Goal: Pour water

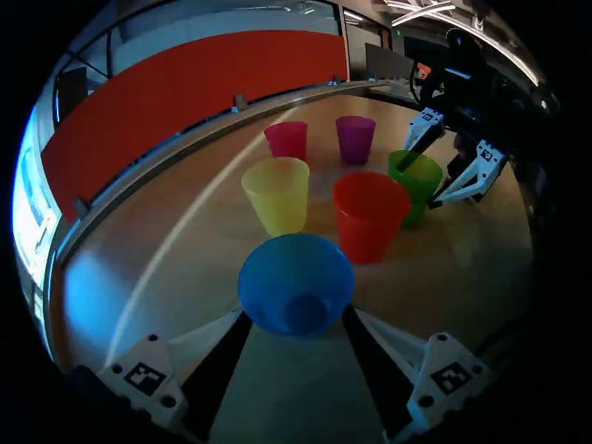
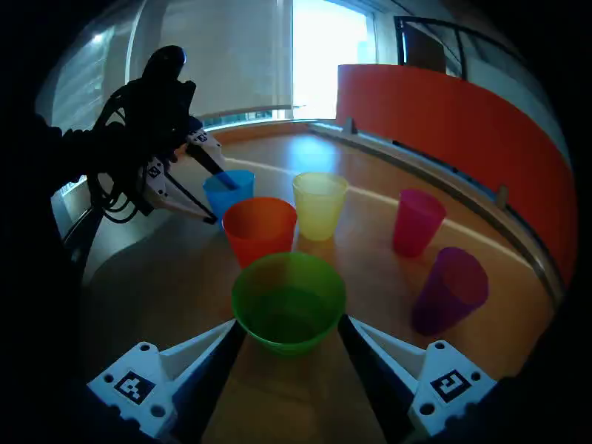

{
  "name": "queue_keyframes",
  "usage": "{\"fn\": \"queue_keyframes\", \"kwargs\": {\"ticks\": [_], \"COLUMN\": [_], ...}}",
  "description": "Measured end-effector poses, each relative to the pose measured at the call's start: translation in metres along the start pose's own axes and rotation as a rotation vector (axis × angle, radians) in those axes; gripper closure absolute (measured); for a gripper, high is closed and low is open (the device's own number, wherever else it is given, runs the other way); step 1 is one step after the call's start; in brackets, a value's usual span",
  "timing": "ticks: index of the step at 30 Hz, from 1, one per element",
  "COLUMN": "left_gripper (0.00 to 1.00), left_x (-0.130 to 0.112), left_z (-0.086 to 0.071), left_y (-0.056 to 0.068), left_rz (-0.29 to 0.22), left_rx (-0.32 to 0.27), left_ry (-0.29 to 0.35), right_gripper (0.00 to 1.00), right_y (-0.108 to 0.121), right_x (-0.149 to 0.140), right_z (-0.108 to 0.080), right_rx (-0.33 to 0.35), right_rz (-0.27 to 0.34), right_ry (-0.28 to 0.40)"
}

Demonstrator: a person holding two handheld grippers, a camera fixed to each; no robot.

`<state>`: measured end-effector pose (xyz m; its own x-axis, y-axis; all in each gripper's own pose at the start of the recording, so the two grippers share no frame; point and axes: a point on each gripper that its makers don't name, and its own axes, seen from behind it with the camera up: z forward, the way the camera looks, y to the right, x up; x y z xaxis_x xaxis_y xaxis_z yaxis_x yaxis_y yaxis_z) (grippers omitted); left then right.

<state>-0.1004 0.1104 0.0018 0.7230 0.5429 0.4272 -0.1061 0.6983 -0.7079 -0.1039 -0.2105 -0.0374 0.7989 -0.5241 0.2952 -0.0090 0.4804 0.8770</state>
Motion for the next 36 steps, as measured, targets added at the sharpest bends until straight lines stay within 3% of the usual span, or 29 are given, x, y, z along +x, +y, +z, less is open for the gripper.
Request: {"fn": "queue_keyframes", "kwargs": {"ticks": [9, 36], "left_gripper": [0.11, 0.11], "left_x": [-0.006, -0.024], "left_z": [-0.009, -0.049], "left_y": [-0.003, 0.002], "left_rz": [0.013, 0.019], "left_rx": [0.017, 0.085], "left_ry": [-0.013, -0.017], "right_gripper": [0.04, 0.04], "right_y": [0.001, -0.004], "right_x": [-0.006, -0.024], "right_z": [-0.009, -0.066], "right_rx": [-0.017, -0.091], "right_rz": [0.013, 0.011], "right_ry": [-0.006, -0.007]}}
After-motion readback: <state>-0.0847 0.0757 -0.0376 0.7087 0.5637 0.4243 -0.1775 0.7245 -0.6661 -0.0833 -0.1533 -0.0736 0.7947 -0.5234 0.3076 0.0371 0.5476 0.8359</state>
